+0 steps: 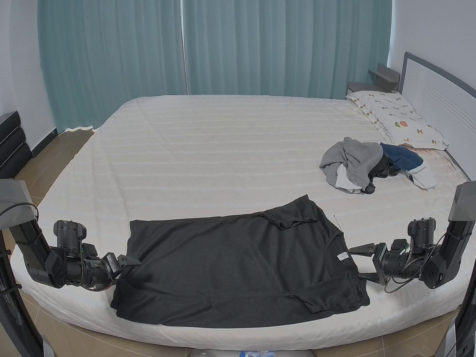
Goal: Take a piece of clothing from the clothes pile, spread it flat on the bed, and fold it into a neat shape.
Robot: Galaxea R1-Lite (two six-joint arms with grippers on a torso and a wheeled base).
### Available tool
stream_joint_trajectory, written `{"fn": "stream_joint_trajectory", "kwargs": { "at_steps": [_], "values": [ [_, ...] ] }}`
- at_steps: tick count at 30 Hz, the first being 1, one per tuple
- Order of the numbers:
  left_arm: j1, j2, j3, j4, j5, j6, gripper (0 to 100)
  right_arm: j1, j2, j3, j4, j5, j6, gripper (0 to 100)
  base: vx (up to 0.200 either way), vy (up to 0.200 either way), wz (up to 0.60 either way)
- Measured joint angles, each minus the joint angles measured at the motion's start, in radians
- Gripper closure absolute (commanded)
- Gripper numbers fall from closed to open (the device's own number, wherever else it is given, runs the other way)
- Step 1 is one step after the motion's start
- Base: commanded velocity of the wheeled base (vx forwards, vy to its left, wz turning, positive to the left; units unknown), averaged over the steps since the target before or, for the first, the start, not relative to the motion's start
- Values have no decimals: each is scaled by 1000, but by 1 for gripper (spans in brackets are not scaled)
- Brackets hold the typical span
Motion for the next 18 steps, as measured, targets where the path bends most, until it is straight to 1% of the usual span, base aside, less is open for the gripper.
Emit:
{"fn": "stream_joint_trajectory", "kwargs": {
  "at_steps": [6,11,18],
  "values": [
    [0,-1,28,1,4,6,0,1,3,1,0,0,0,0,0,0,0],
    [-2,-4,54,1,5,44,0,1,4,2,1,0,0,0,0,0,0],
    [-13,1,52,0,24,41,0,2,4,6,0,-1,-2,0,0,0,0]
  ]
}}
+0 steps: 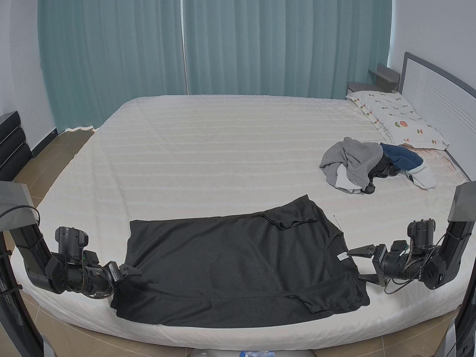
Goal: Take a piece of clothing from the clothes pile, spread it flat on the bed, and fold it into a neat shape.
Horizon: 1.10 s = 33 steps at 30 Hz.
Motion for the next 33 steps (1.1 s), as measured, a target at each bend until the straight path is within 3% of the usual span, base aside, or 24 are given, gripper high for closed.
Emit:
{"fn": "stream_joint_trajectory", "kwargs": {
  "at_steps": [1,7,14,24,29,33],
  "values": [
    [0,1,-1,0,0,-1,100,0,0,0,0,0,0,0,0,0,0],
    [-8,7,-4,-5,13,0,100,1,0,0,0,-2,0,0,0,0,0],
    [-9,4,10,-7,101,9,100,1,0,-1,0,-2,0,0,0,0,0],
    [-3,-68,25,-1,113,9,100,2,-3,-1,-24,-6,-1,0,0,0,0],
    [-1,-113,34,7,116,10,100,24,-10,19,-105,-27,-3,0,0,0,0],
    [-1,-143,41,35,124,29,100,51,-13,40,-146,-80,-17,0,0,0,0]
  ]
}}
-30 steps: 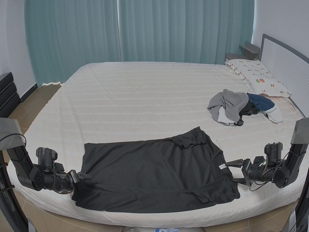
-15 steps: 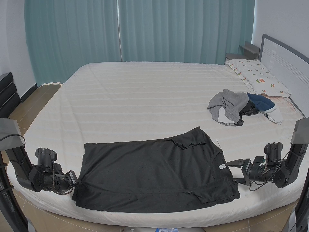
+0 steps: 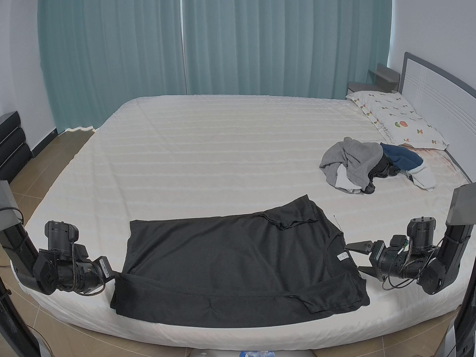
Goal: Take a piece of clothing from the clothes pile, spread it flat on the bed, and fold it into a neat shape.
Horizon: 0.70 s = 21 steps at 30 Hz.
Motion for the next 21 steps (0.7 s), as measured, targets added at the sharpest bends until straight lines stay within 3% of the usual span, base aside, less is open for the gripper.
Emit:
{"fn": "stream_joint_trajectory", "kwargs": {
  "at_steps": [4,21],
  "values": [
    [1,-31,3,34,2,9,100,17,0,4,-4,-38,-25,0,0,0,0],
    [1,-57,6,39,2,14,100,25,65,2,-4,-47,-187,0,0,0,0]
  ]
}}
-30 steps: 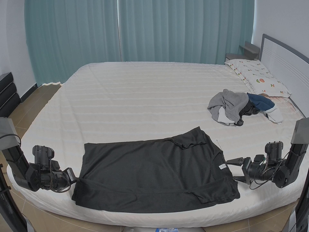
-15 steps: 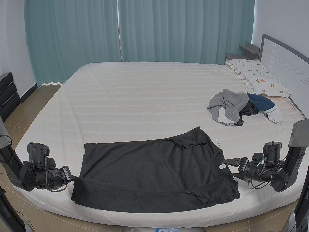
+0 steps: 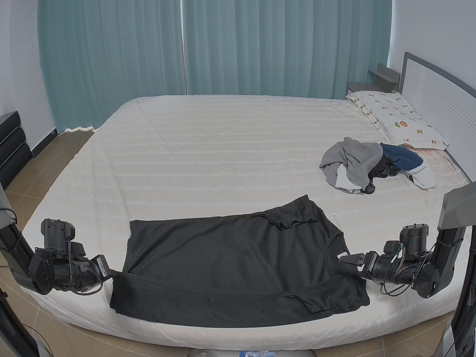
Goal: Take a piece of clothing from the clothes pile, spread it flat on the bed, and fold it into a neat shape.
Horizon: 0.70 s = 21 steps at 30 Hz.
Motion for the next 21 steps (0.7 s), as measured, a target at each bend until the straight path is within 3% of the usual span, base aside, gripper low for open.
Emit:
{"fn": "stream_joint_trajectory", "kwargs": {
  "at_steps": [15,16,21],
  "values": [
    [-1,4,1,1,0,0,100,29,116,-75,-21,-14,-42,0,0,0,0],
    [-1,4,2,0,0,0,100,34,119,-79,-20,-20,-44,100,0,0,0],
    [0,4,3,0,0,0,100,47,130,-77,-19,-30,-63,100,0,0,0]
  ]
}}
